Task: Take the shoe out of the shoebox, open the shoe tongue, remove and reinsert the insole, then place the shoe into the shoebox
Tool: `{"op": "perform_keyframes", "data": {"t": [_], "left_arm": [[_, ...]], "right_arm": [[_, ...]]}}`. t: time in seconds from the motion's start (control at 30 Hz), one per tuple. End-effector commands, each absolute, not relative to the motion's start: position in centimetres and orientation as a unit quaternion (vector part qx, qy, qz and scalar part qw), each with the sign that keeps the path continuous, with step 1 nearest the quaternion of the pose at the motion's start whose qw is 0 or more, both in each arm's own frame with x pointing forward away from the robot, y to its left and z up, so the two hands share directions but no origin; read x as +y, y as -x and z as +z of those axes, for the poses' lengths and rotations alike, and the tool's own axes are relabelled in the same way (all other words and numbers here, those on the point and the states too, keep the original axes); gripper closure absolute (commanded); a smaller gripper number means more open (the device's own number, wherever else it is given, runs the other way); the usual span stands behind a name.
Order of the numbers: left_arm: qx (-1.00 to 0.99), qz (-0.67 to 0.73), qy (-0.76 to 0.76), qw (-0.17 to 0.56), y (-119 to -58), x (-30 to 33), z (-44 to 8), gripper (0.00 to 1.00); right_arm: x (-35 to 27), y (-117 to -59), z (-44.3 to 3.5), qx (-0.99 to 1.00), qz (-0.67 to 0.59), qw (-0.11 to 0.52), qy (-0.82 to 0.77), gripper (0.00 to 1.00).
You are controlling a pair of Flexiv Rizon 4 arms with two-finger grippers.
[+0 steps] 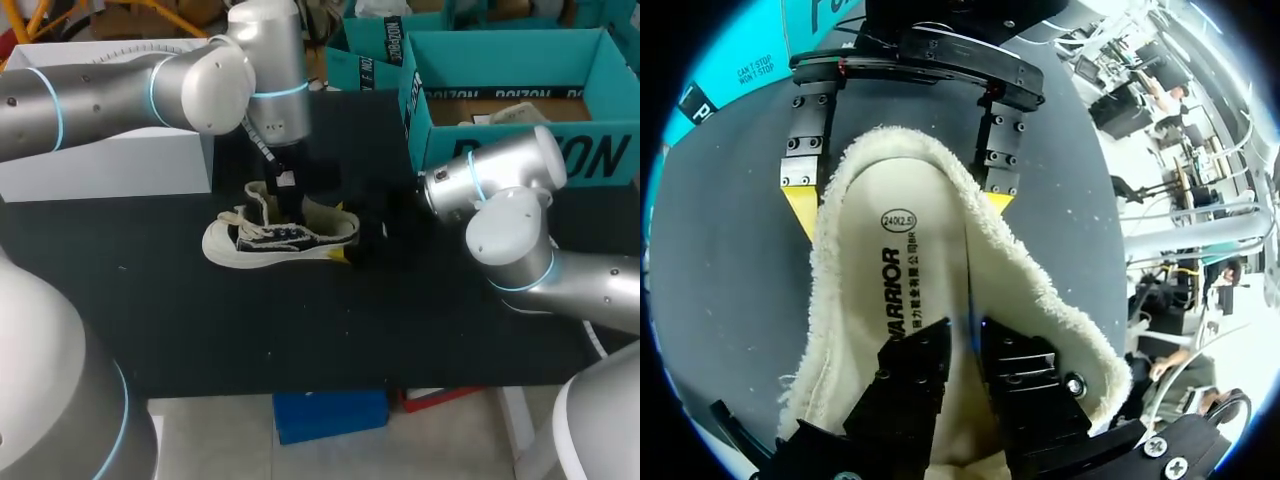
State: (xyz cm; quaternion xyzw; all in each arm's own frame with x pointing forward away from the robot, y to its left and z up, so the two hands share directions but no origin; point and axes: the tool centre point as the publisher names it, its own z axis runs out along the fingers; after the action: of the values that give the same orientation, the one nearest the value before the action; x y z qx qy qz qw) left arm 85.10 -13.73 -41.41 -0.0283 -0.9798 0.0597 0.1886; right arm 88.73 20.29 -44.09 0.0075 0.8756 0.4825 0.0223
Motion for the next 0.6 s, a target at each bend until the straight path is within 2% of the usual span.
{"op": "perform_keyframes", "data": {"t": [0.03,0.17,0.47,0.6], "left_arm": [[-0.984,0.052,0.025,0.170,-84.2,-13.8,-42.1,0.76],[-0.990,0.033,0.023,0.135,-84.4,-13.6,-42.3,0.77],[-0.999,-0.026,0.018,0.005,-85.0,-12.4,-43.1,0.82],[-0.998,-0.042,0.021,-0.033,-85.2,-11.6,-43.4,0.79]], "right_arm": [[20.4,-88.8,-44.3,0.876,0.482,0.022,-0.009,1.00],[20.4,-88.8,-44.3,0.876,0.482,0.022,-0.009,1.00],[20.4,-88.8,-44.3,0.876,0.482,0.022,-0.009,1.00],[20.4,-88.8,-44.3,0.876,0.482,0.022,-0.009,1.00]]}}
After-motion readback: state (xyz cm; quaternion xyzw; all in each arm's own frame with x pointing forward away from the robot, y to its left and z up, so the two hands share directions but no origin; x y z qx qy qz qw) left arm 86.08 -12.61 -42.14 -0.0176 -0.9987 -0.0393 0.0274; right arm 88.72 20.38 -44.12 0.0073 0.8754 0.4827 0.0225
